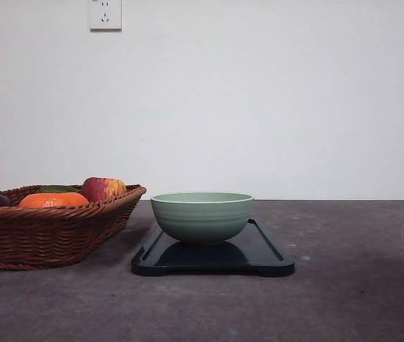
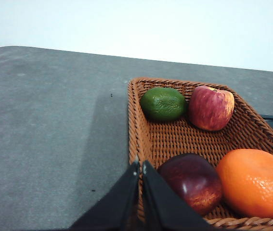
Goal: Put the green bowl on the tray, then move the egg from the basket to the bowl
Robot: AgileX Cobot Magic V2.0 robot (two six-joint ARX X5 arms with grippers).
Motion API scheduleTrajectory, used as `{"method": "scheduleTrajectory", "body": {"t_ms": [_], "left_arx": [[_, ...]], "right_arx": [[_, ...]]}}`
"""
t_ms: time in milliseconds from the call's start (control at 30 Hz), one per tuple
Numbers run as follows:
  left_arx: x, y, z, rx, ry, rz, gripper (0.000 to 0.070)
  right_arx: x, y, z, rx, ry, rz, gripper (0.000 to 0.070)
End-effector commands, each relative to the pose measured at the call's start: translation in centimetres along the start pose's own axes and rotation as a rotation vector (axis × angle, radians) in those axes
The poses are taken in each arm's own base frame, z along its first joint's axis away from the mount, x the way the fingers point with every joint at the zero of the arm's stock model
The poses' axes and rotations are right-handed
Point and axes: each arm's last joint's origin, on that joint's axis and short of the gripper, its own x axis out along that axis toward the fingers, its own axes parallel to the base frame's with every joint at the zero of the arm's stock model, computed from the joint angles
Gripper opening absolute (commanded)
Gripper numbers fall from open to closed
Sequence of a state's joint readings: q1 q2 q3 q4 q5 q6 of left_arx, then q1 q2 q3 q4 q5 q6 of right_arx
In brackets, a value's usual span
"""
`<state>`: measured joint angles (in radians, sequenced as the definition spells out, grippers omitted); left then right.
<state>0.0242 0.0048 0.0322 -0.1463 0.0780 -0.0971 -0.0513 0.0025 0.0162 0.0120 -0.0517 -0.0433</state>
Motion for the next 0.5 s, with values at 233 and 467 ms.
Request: {"method": "scheduleTrajectory", "body": {"t_ms": [233, 467], "left_arx": [[0.17, 0.06, -0.49, -0.001, 0.007, 0.000, 0.0000], [0.17, 0.06, -0.49, -0.001, 0.006, 0.000, 0.0000]], "right_arx": [[0.03, 0.02, -0.04, 0.017, -0.006, 0.002, 0.0015], [0.03, 0.02, -0.04, 0.017, -0.006, 0.002, 0.0015]]}}
